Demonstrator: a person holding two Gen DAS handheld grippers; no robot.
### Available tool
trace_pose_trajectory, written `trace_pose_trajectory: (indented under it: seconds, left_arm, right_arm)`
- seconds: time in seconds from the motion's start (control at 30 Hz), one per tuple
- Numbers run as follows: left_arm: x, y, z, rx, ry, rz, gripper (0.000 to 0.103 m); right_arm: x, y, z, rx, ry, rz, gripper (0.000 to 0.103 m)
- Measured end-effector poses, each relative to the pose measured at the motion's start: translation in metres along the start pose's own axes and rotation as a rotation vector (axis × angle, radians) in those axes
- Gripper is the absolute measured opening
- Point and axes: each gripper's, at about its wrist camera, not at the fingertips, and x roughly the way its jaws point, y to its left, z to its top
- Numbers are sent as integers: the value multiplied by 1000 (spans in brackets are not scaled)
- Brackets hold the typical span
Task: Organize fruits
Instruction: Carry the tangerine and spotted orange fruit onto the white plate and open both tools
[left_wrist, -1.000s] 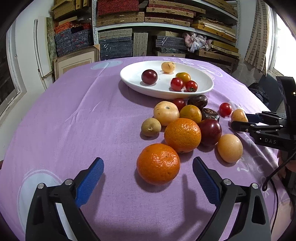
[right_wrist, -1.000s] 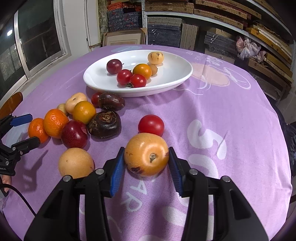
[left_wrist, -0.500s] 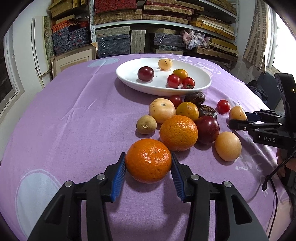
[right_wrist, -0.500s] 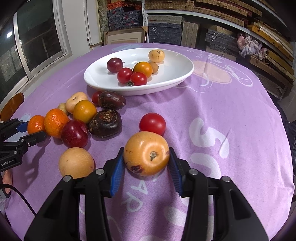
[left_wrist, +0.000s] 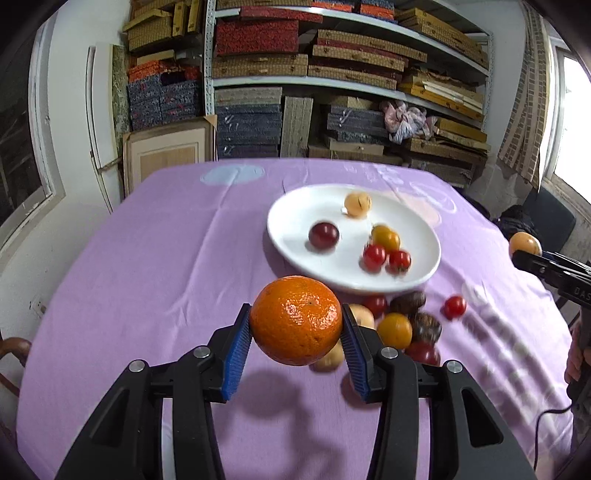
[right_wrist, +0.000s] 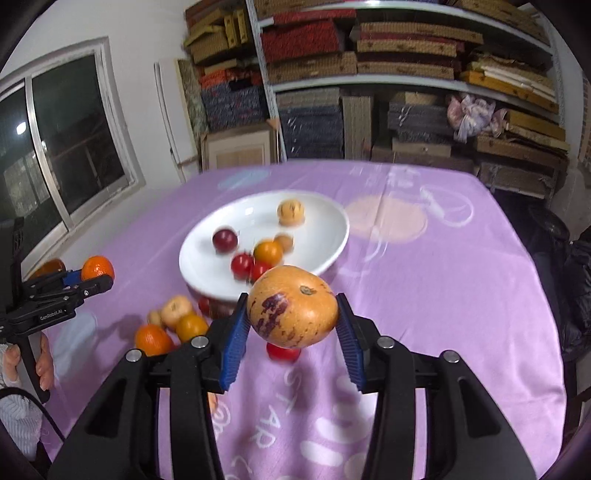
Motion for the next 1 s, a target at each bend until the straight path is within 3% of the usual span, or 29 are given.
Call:
trace_pose_trajectory:
  seconds: [0.13,0.27,0.47,0.6,0.73,1.0]
  left_arm:
    - [-8,-7,54,-19,-81,-8,47]
    - [18,-21,74,-29,-71,-17,47]
    - [92,-35,56,-32,44,-21,47]
    - [122,-40,44,4,88,-14,47]
    - [134,-36,38,-4,111,-37,47]
    - [148,-34,28,4,149,-30,47]
  right_arm:
    - [-32,-1,59,23,-150,-19,45]
    - [-18,1,83,57,-215,0,45]
    - [77,-7,75,112,-83,29,45]
    - [132,-9,57,71,32,-21,45]
    - [159,-11,45,55,89,-38,45]
    - [177,2,36,-36,106,-78,45]
